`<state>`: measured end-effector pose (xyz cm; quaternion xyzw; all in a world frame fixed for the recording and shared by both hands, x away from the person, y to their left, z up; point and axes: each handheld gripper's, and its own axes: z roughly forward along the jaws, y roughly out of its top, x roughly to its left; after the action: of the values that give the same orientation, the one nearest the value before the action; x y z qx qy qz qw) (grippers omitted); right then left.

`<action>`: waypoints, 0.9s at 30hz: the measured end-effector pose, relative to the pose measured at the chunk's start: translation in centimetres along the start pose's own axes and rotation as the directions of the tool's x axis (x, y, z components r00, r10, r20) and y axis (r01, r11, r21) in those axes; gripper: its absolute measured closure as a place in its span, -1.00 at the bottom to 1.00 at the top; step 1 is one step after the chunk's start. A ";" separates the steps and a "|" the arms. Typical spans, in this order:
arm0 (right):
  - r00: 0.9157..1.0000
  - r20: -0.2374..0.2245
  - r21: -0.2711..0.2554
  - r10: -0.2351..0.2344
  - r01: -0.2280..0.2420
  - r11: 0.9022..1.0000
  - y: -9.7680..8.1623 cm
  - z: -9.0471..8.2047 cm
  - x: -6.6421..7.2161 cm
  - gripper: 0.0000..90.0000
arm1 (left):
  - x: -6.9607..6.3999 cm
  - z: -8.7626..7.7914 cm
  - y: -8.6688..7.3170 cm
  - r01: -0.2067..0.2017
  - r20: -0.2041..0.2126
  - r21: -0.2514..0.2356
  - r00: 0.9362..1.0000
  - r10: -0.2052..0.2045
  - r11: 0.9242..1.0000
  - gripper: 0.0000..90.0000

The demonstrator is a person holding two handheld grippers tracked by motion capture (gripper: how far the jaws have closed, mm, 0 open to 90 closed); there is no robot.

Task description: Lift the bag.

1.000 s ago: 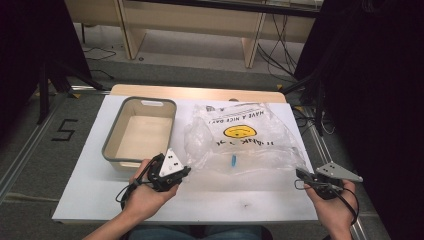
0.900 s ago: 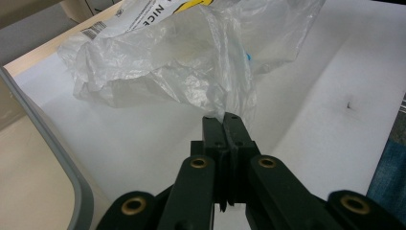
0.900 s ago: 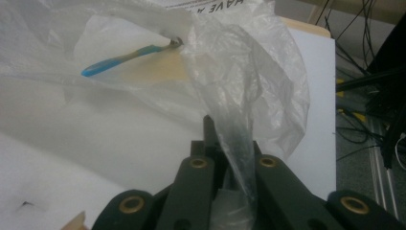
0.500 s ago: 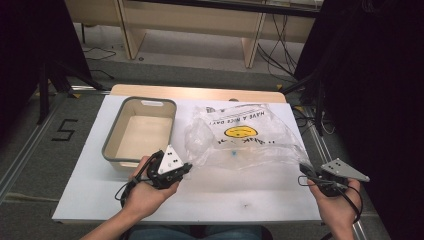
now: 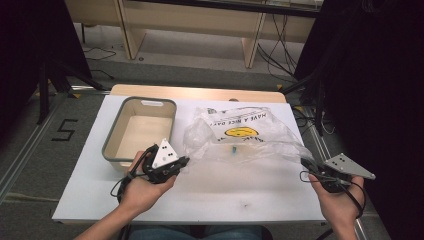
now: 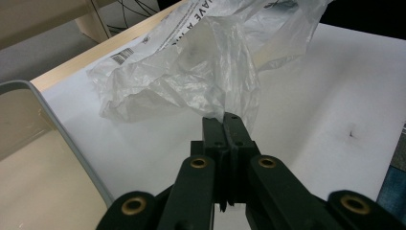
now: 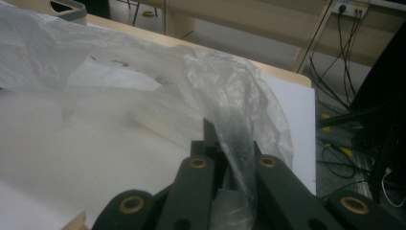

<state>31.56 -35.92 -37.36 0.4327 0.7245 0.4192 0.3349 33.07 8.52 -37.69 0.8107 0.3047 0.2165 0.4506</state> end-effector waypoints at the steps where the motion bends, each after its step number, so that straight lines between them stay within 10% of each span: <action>1: 1.000 0.002 -0.003 -0.001 0.001 1.000 0.1 0.0 0.0 1.00 | 0.1 0.0 0.1 0.004 -0.003 -0.007 1.000 -0.004 1.000 0.98; 27: 0.999 -0.007 -0.093 -0.032 0.031 0.995 2.4 -0.9 0.8 1.00 | 3.0 -1.9 2.0 0.045 -0.074 -0.096 0.996 -0.053 0.994 0.98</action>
<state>31.27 -34.86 -34.93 0.4034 0.7125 0.4488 0.3580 34.61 10.90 -34.81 0.7719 0.3310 0.2505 0.4815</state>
